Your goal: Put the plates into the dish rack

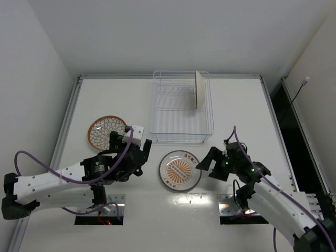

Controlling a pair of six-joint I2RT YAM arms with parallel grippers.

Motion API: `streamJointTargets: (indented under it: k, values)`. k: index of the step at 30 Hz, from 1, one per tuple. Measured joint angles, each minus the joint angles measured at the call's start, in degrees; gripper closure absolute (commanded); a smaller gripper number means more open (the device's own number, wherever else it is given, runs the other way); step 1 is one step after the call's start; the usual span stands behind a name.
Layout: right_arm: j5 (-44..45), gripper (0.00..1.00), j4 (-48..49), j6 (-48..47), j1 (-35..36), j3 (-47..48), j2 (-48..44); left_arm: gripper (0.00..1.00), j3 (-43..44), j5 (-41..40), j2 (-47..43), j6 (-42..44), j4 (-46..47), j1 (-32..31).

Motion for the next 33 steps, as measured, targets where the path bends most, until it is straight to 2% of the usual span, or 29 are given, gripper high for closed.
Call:
streamJointTargets:
  k: [4, 6, 9, 11, 13, 17, 23, 24, 26, 27, 30, 33]
  values:
    - [-3.82, 0.17, 1.53, 4.39, -1.68, -5.4, 1.79, 0.01, 0.0, -0.04, -0.46, -0.35, -0.07, 0.0]
    - [-6.36, 0.17, 5.33, 5.68, -2.95, -6.62, 3.78, 0.01, 0.0, -0.04, -0.48, -0.42, -0.07, 0.0]
    - [-10.71, 0.17, 12.28, 6.56, -5.38, -8.9, 10.36, 0.01, 0.0, -0.15, -0.5, -0.48, -0.07, 0.0]
    - [-13.05, 0.22, 14.78, 6.43, -7.15, -9.38, 15.85, 0.01, 0.0, -0.2, -0.61, -0.59, -0.07, 0.02]
    - [-16.06, 0.29, 17.75, 6.25, -8.81, -9.35, 21.0, 0.01, 0.0, -0.26, -0.85, -0.61, -0.09, 0.02]
    - [-18.49, 0.53, 21.38, 3.98, -10.32, -8.26, 27.98, 0.01, 0.0, -0.33, -1.6, -0.61, -0.09, 0.02]
    - [-19.93, 0.68, 22.73, -1.38, -10.69, -3.72, 39.1, 0.01, 0.0, -0.44, -2.43, -0.63, -0.11, 0.02]
    - [-19.93, 0.8, 22.73, -2.19, -10.69, -2.97, 40.3, 0.01, 0.0, -0.42, -2.6, -0.63, -0.09, 0.02]
    - [-19.93, 0.9, 22.8, -3.85, -10.69, -1.66, 42.36, 0.01, 0.0, -0.46, -2.95, -0.63, -0.09, 0.02]
    - [-20.09, 1.0, 22.82, -4.66, -10.69, -1.25, 43.1, 0.01, 0.0, -0.46, -3.13, -0.63, -0.09, 0.02]
    - [-22.75, 1.0, 23.37, -6.05, -10.64, 0.04, 43.71, 0.01, 0.0, -0.55, -3.32, -0.63, -0.09, 0.02]
    - [-21.77, 1.0, 22.4, -7.32, -10.69, 0.96, 42.1, 0.01, 0.0, -0.63, -3.32, -0.68, -0.09, 0.02]
